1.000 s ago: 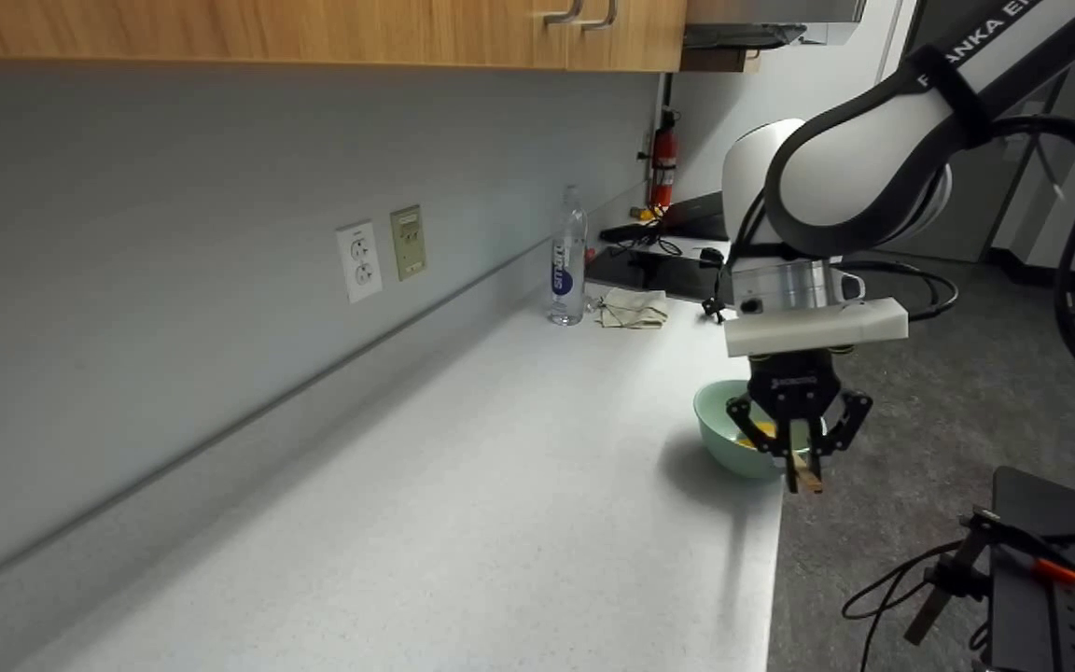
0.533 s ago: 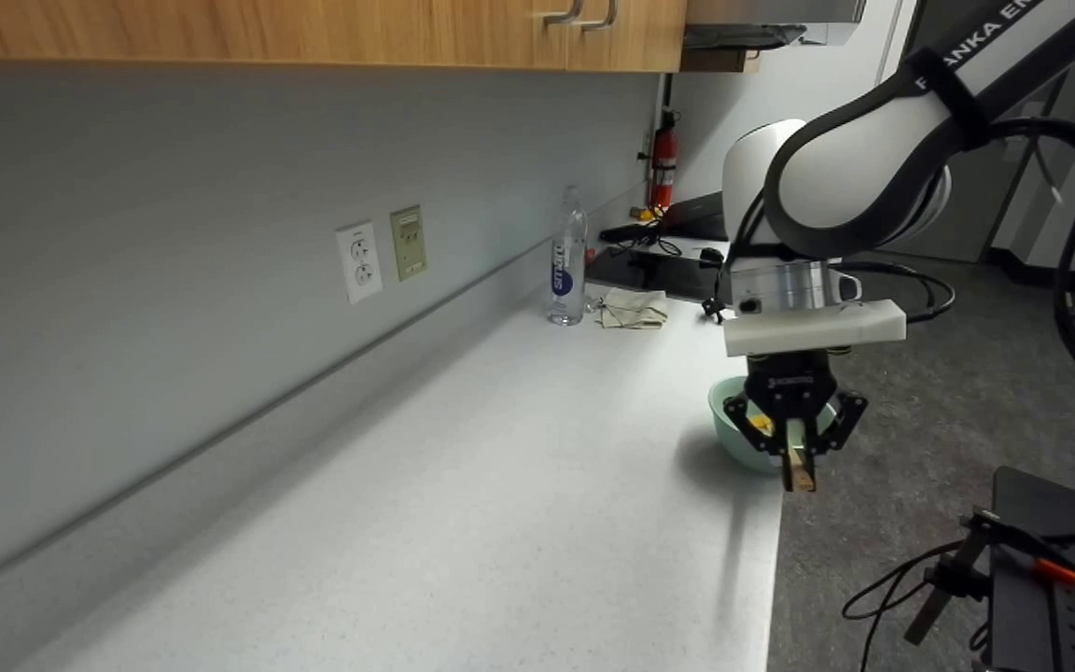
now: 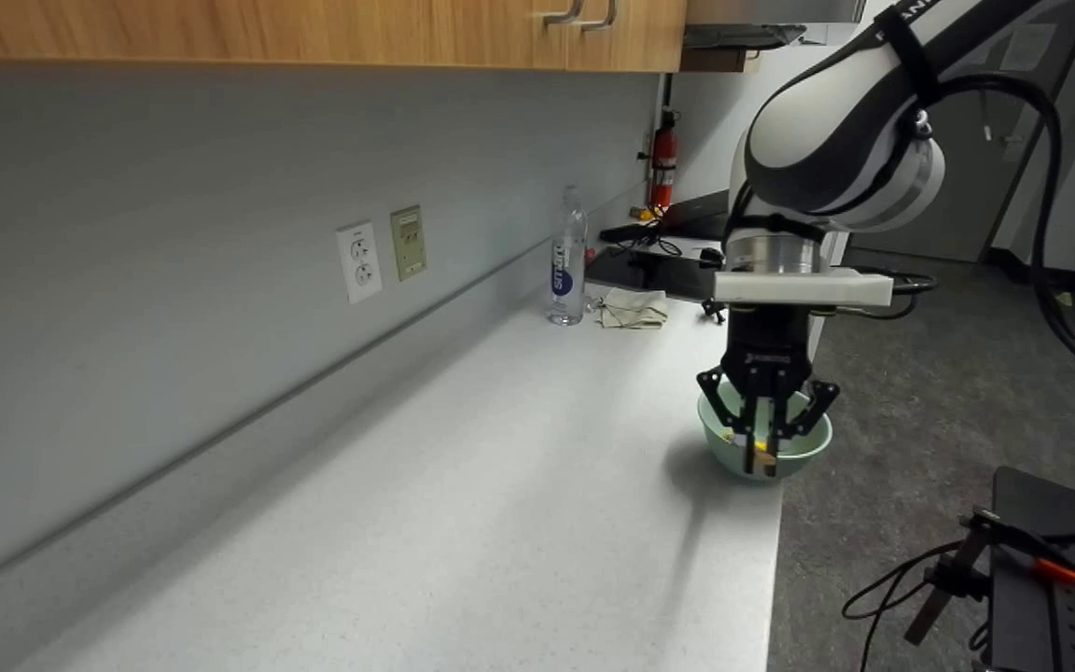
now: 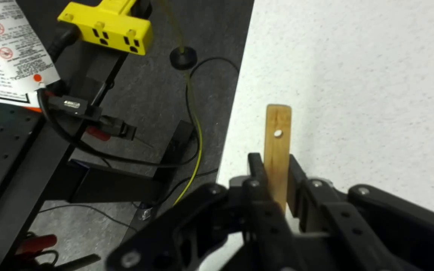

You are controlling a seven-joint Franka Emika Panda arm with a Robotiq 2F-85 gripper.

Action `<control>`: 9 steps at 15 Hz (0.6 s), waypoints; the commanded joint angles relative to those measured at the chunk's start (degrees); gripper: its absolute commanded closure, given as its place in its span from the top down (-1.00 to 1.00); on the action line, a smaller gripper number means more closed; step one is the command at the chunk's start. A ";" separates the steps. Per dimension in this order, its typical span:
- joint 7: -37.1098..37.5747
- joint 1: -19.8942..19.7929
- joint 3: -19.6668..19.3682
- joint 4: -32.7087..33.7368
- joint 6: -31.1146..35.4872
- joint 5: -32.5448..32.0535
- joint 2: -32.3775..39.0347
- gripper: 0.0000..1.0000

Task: Use the ladle to stir in the bow

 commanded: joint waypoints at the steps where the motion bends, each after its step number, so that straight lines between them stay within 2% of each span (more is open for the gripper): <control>1: -6.61 -1.15 -0.56 3.00 -3.31 6.62 1.67 -0.92; 7: -15.67 -1.97 -1.49 4.99 -6.55 13.99 3.03 -0.92; 9: -15.99 -1.64 -1.88 5.48 -7.02 14.74 2.90 -0.92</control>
